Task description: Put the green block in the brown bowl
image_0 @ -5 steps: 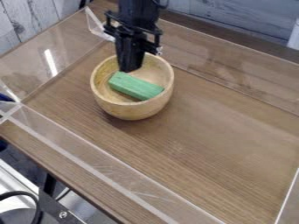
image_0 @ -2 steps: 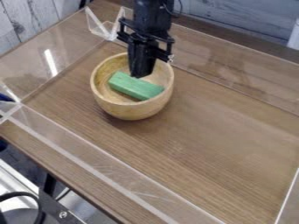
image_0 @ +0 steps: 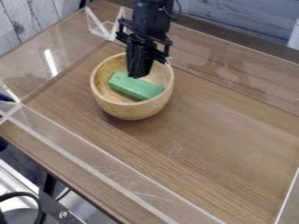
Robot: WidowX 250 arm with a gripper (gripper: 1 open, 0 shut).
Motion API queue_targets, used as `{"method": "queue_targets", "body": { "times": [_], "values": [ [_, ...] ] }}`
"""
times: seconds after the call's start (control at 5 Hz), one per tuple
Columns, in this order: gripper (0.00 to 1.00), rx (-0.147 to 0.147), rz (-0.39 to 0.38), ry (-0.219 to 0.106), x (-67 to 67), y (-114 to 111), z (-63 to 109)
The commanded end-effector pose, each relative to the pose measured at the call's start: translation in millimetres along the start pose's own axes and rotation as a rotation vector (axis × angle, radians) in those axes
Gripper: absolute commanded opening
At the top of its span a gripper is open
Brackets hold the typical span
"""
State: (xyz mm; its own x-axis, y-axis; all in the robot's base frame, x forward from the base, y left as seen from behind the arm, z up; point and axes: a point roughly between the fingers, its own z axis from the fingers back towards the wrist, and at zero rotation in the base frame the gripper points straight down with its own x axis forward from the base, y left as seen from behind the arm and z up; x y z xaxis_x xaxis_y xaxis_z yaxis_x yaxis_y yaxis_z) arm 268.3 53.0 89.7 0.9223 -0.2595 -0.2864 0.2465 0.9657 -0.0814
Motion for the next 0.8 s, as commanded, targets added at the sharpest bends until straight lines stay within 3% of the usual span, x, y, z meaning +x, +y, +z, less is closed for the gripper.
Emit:
{"method": "queue_targets", "body": {
  "times": [0.0, 0.2, 0.6],
  "values": [
    [0.0, 0.033, -0.004, -0.07, 4.9, -1, 27.0],
    [0.0, 0.041, -0.015, -0.094, 7.1, -7, 41.2],
    [0.0, 0.108, -0.026, -0.035, 19.9, -36, 31.5]
  ]
}}
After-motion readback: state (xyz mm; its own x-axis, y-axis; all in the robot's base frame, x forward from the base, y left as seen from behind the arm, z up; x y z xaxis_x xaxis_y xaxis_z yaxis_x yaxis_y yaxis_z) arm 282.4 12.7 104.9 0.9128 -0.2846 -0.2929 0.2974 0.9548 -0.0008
